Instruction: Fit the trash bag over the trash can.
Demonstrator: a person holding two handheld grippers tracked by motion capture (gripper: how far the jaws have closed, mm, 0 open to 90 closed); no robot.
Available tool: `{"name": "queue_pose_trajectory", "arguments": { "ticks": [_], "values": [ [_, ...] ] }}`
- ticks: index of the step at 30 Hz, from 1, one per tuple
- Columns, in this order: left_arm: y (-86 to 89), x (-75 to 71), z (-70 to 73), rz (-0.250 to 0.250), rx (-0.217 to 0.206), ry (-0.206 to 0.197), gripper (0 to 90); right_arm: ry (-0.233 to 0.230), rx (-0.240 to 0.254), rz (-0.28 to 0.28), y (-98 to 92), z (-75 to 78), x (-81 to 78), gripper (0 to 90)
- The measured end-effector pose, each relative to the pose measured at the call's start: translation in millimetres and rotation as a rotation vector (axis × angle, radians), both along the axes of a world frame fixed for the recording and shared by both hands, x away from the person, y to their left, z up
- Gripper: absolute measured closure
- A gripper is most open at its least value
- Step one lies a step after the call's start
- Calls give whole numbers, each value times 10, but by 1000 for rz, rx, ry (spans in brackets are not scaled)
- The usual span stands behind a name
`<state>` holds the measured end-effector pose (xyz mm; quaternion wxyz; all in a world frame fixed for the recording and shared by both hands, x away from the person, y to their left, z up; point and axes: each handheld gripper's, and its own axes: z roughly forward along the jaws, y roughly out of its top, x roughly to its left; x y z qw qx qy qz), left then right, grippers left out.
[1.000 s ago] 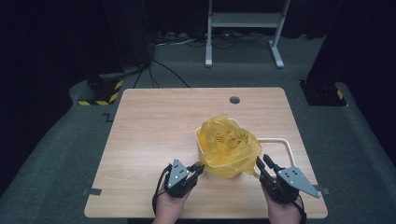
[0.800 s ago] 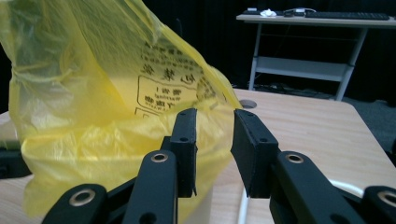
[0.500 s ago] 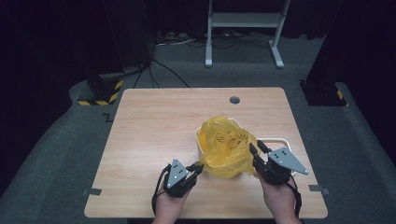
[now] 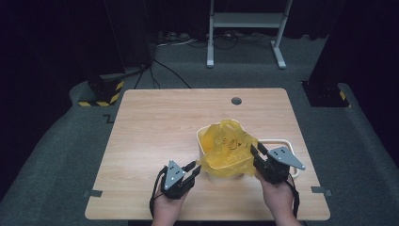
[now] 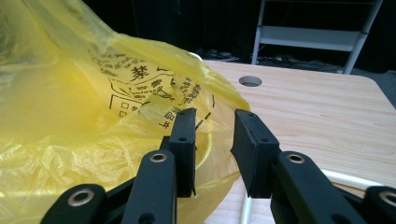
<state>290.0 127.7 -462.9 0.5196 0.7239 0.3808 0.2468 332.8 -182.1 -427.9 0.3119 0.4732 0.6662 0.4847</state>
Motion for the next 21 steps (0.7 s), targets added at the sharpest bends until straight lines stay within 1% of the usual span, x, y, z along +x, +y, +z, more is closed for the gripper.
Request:
{"name": "queue_pose_trajectory", "arguments": {
  "ticks": [4, 6, 8, 10, 13, 14, 15, 17, 18, 20, 21],
  "values": [
    [65, -24, 55, 38, -9, -18, 683, 8, 15, 2, -1, -1, 7, 720],
    [82, -37, 87, 46, -12, -36, 673, 10, 15, 2, 7, 0, 9, 735],
    [78, -62, 123, 46, -24, -61, 654, 17, 18, 2, 15, 3, 15, 740],
    [65, -88, 175, 29, -43, -87, 606, 27, 18, 0, 22, 7, 28, 744],
    [21, -109, 303, -23, -92, -136, 538, 30, 14, 1, 37, 6, 36, 755],
    [-7, -98, 353, -45, -103, -148, 508, 30, 12, 1, 43, 4, 37, 761],
    [-45, -80, 401, -64, -103, -151, 487, 29, 9, 2, 51, 3, 39, 769],
    [-115, -36, 476, -96, -86, -159, 500, 30, 7, 3, 70, 0, 41, 780],
    [-144, -7, 500, -110, -83, -153, 532, 30, 4, 3, 79, -2, 44, 785],
    [-189, 77, 518, -133, -85, -116, 600, 28, -3, -2, 96, -4, 43, 787],
    [-194, 131, 511, -149, -78, -95, 663, 27, -6, -3, 99, -5, 45, 788]
  ]
}}
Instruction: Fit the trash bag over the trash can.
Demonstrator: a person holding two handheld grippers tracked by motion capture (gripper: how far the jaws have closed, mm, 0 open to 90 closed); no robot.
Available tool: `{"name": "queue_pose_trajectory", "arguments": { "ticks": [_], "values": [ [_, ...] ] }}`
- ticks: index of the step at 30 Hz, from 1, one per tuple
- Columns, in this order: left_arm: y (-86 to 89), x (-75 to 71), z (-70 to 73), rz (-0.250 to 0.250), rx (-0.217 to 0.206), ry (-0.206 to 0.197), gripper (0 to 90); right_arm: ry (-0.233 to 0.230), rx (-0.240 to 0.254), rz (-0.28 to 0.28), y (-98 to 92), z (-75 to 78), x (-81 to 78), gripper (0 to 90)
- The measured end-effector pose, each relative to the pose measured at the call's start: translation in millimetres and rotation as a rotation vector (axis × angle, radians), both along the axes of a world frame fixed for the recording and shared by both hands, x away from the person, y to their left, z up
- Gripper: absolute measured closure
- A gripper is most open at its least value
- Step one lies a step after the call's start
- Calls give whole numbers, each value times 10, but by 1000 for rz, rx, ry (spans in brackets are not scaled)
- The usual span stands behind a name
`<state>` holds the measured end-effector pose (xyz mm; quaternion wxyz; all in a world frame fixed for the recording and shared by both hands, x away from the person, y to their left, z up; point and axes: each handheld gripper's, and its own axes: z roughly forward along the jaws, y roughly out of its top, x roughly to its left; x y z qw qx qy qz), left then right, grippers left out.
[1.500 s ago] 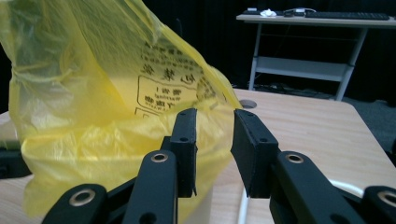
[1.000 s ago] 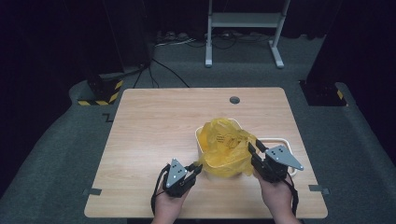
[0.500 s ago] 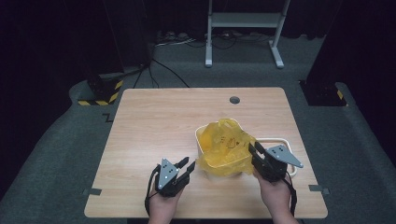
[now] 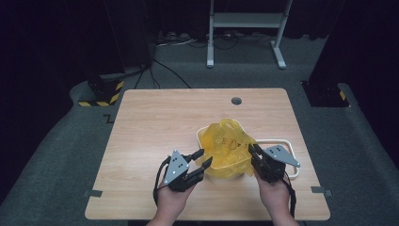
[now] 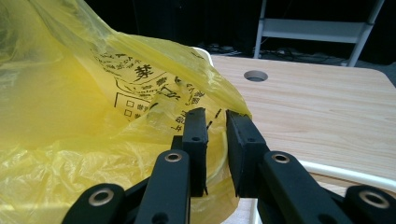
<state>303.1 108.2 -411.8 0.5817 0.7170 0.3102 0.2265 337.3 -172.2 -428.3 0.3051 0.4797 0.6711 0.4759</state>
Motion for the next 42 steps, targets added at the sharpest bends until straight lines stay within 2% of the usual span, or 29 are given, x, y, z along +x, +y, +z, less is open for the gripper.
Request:
{"name": "queue_pose_trajectory", "arguments": {
  "ticks": [3, 5, 9, 15, 19, 24, 25, 27, 31, 33, 34, 37, 39, 42],
  "values": [
    [39, 84, -50, -17, -18, 48, 836, 3, -4, 4, -1, 2, 14, 804],
    [91, 119, -90, -5, -25, 70, 893, 2, -13, 10, 1, 4, 27, 813],
    [220, 135, -169, 34, -40, 96, 898, 6, -22, 16, 16, 6, 54, 822],
    [421, 122, -312, 88, -41, 132, 899, -4, -34, 34, 6, 0, 74, 828],
    [518, 166, -398, 117, -42, 152, 899, -5, -27, 59, 17, -6, 91, 829],
    [561, 204, -512, 133, -42, 174, 898, -13, -39, 106, 118, -9, 83, 829],
    [565, 209, -524, 133, -46, 178, 898, -17, -54, 115, 142, -8, 83, 832],
    [566, 218, -538, 139, -46, 180, 898, -21, -84, 128, 183, 2, 87, 843],
    [574, 222, -573, 146, -43, 172, 897, -22, -99, 142, 207, 6, 127, 861],
    [574, 216, -579, 150, -46, 171, 891, -23, -99, 147, 209, 0, 174, 867],
    [573, 209, -575, 156, -29, 162, 878, -24, -105, 149, 212, -1, 190, 866],
    [573, 182, -564, 175, -24, 157, 777, -9, -109, 141, 206, 35, 218, 824],
    [578, 155, -545, 183, -18, 142, 743, -18, -83, 122, 174, 69, 182, 784],
    [585, 110, -492, 194, -16, 107, 630, -29, -47, 103, 119, 121, 108, 747]
  ]
}}
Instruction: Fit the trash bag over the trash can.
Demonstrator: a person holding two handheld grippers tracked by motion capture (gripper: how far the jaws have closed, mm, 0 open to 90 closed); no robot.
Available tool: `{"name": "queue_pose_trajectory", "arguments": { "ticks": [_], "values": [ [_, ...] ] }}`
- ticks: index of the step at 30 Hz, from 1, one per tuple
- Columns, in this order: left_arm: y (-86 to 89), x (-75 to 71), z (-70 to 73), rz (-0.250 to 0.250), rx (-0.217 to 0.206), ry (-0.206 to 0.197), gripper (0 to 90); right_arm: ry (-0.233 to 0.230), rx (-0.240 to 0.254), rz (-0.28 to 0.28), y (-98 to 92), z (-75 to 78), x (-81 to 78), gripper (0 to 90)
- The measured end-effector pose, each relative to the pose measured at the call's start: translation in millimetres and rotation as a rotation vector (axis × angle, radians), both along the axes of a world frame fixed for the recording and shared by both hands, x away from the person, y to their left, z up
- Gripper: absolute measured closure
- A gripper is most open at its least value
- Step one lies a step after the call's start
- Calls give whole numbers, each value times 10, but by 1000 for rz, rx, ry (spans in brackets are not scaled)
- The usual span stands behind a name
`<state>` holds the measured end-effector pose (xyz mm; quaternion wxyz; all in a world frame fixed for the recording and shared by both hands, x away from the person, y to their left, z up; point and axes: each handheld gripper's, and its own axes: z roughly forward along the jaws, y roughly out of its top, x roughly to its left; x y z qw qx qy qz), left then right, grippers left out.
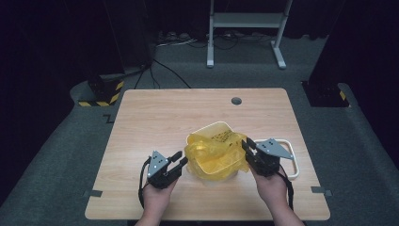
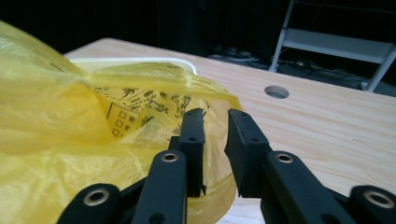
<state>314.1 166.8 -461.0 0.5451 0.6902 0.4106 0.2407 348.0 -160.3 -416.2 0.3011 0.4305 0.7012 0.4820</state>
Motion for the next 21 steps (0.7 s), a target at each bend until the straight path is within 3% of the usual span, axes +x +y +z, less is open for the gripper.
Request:
{"name": "queue_pose_trajectory", "arguments": {
  "ticks": [2, 6, 17, 21],
  "values": [
    [2, -31, 27, 7, -7, -10, 558, -7, 13, -14, -29, 26, -77, 727],
    [23, -60, 69, 20, 2, -30, 540, -22, 39, -31, -75, 59, -181, 699],
    [49, -46, 53, 29, -8, -28, 454, -25, 106, -48, -165, 22, -281, 652],
    [75, -91, 132, 41, 8, -90, 419, -35, 122, -47, -100, 84, -336, 679]
  ]
}}
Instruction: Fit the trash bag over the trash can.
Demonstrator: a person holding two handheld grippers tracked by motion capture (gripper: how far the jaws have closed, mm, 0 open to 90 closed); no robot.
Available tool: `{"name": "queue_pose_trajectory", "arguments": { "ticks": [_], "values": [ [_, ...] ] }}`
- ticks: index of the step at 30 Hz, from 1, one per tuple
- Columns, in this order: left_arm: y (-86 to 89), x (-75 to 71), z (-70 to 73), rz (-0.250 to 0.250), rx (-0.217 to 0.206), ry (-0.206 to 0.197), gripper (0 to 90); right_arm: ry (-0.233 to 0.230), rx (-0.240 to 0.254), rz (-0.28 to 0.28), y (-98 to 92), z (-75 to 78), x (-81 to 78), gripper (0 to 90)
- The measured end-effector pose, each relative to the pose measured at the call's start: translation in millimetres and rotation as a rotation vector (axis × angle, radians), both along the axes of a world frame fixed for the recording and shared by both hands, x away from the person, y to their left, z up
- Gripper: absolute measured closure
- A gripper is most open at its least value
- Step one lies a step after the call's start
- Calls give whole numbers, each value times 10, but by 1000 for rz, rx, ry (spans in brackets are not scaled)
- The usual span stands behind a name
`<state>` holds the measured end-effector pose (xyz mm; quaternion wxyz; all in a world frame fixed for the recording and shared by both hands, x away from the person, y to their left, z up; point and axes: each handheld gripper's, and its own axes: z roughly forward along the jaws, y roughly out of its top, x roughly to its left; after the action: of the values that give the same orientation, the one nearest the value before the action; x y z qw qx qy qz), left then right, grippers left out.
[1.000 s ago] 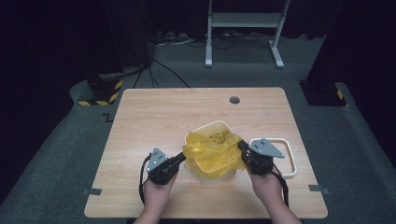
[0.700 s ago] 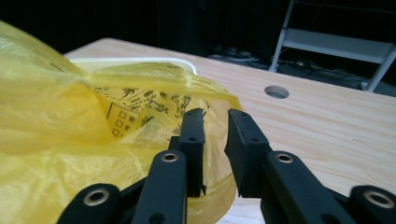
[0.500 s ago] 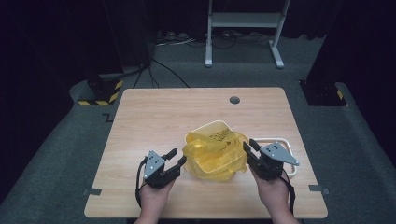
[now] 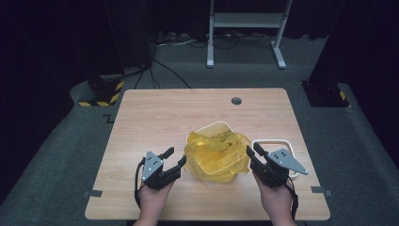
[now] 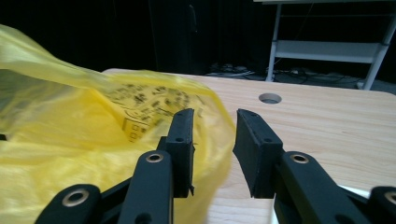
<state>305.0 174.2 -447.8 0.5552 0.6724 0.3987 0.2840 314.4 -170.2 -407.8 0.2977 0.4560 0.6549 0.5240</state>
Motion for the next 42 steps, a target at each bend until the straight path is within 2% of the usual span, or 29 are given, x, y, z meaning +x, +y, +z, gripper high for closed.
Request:
{"name": "queue_pose_trajectory", "arguments": {
  "ticks": [3, 7, 12, 13, 14, 16, 18, 20, 22, 25, 29, 34, 36, 42],
  "values": [
    [-14, -55, 51, -3, -12, -36, 397, -20, 9, 8, 86, 82, -92, 673],
    [-48, -103, 121, -11, -6, -76, 376, -50, 2, -1, 99, 113, -164, 670],
    [-125, -161, 209, -38, -11, -107, 357, -13, 12, -24, 46, 48, -134, 664],
    [-157, -179, 246, -42, -4, -127, 356, -13, 8, -26, 51, 42, -129, 663],
    [-196, -200, 285, -45, 23, -156, 359, -12, 4, -29, 60, 32, -122, 661],
    [-244, -217, 326, -54, 49, -180, 382, -2, -2, -35, 88, -6, -101, 660],
    [-253, -210, 352, -62, 47, -193, 438, 10, -14, -35, 124, -51, -79, 659],
    [-239, -172, 374, -55, 34, -184, 502, 19, -35, -50, 156, -109, -43, 660],
    [-223, -115, 397, -72, 27, -167, 604, 43, -30, -54, 158, -139, 35, 665],
    [-245, -20, 429, -86, 63, -152, 724, 45, -56, -59, 174, -128, 134, 689],
    [-185, 163, 402, -55, 54, -82, 811, 77, -84, -60, 213, -157, 244, 707],
    [-50, 368, 325, 0, 54, -32, 821, 93, -83, -43, 225, -201, 294, 754],
    [-8, 411, 296, 14, 52, -17, 823, 95, -84, -23, 236, -205, 306, 796],
    [117, 486, 136, 51, 39, 31, 824, 95, -115, 24, 278, -228, 338, 812]
  ]
}}
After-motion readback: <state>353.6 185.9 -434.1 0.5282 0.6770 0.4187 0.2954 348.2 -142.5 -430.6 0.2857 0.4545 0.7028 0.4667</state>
